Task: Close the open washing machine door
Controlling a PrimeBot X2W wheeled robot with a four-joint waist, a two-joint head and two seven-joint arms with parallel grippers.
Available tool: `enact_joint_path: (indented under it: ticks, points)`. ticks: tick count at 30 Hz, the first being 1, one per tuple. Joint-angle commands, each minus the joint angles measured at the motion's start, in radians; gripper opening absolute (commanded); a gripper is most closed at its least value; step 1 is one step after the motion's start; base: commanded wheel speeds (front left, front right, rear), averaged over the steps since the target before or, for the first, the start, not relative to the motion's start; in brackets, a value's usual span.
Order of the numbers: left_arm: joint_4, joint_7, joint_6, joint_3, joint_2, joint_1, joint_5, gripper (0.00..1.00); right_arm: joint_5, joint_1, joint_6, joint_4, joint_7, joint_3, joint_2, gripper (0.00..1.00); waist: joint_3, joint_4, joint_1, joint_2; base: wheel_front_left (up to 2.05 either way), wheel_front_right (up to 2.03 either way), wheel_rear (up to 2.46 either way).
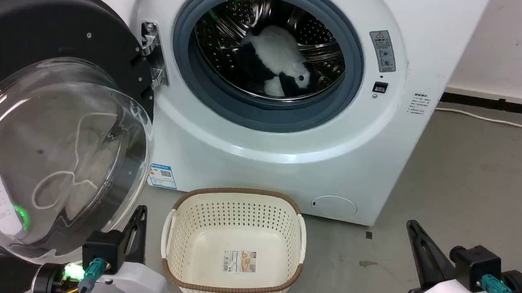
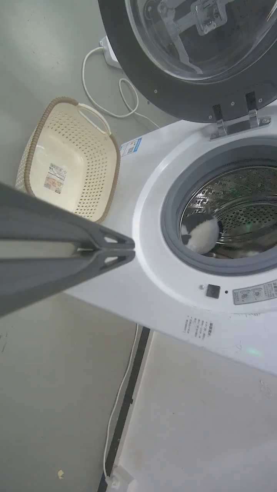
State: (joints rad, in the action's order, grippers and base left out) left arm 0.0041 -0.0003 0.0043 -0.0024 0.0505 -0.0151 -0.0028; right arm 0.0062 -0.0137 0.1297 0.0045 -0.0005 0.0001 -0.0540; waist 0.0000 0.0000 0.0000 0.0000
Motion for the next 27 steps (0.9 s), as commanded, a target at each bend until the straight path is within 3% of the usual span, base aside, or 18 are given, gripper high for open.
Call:
enact_joint_path:
  ticks: [1, 19, 20, 27]
  points:
    - [-0.004, 0.000, -0.004, 0.002, 0.000, 0.015, 0.003, 0.00, -0.006, 0.014, 0.001, -0.005, 0.000, 0.000, 0.004, 0.00, 0.000, 0.000, 0.0000, 0.0000, 0.00, 0.00, 0.00]
    - [0.001, -0.001, 0.001, -0.001, 0.000, 0.000, 0.000, 0.00, 0.001, -0.001, 0.000, 0.000, 0.000, 0.000, 0.000, 0.00, 0.000, 0.000, 0.0000, 0.0000, 0.00, 0.00, 0.00]
    - [0.001, -0.001, 0.001, -0.002, 0.000, -0.001, 0.000, 1.00, 0.001, -0.001, 0.000, 0.000, -0.001, 0.000, 0.000, 1.00, 0.000, 0.000, 0.0001, 0.0000, 0.00, 0.00, 0.00]
    - [0.004, -0.022, 0.000, -0.016, 0.004, 0.000, 0.002, 1.00, 0.021, -0.015, 0.000, -0.004, -0.022, -0.011, 0.000, 1.00, -0.002, 0.007, 0.0000, 0.0000, 0.00, 0.00, 0.00]
